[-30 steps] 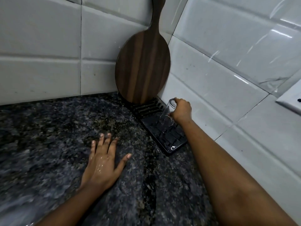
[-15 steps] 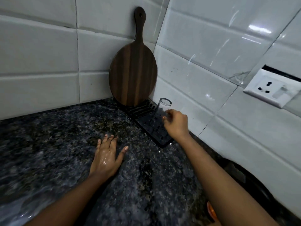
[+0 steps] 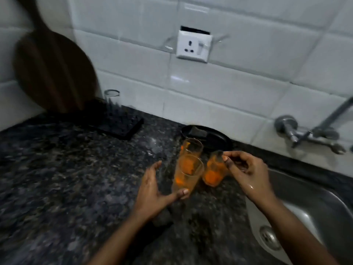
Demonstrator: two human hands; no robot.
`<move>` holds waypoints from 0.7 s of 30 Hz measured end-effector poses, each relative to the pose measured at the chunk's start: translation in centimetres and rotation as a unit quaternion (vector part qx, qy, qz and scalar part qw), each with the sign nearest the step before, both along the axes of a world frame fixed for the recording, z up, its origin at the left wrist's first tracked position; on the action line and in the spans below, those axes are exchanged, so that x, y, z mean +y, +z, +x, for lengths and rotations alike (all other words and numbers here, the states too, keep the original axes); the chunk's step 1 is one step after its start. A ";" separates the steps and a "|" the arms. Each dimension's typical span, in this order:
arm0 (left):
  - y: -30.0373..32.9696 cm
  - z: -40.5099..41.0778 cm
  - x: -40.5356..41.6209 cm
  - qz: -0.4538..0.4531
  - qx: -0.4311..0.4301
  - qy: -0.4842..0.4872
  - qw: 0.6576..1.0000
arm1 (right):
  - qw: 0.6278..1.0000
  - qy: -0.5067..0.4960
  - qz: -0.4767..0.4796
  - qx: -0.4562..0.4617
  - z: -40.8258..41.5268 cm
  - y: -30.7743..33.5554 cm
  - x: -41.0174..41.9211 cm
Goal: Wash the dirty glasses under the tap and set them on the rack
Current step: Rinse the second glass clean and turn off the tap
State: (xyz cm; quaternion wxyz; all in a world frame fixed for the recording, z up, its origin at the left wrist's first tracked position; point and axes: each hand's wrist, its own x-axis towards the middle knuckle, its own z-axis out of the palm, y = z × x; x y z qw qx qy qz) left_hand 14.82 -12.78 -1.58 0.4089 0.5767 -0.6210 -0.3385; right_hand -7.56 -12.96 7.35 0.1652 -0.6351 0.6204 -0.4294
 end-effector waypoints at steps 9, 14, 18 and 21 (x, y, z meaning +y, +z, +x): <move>-1.0 -7.8 -0.3 0.011 0.040 0.121 0.992 | 0.986 -0.104 0.132 0.006 -10.6 -5.5 6.0; 0.1 -11.8 2.4 -0.009 -0.004 0.055 0.998 | 0.985 -0.102 0.137 -0.010 -15.6 -5.2 7.1; 1.4 -18.1 3.8 -0.018 0.011 0.020 1.000 | 0.987 -0.100 0.124 -0.012 -20.6 -4.3 6.6; 2.0 -22.2 3.8 -0.013 0.022 0.013 1.000 | 0.990 -0.093 0.104 -0.003 -23.8 -3.5 4.7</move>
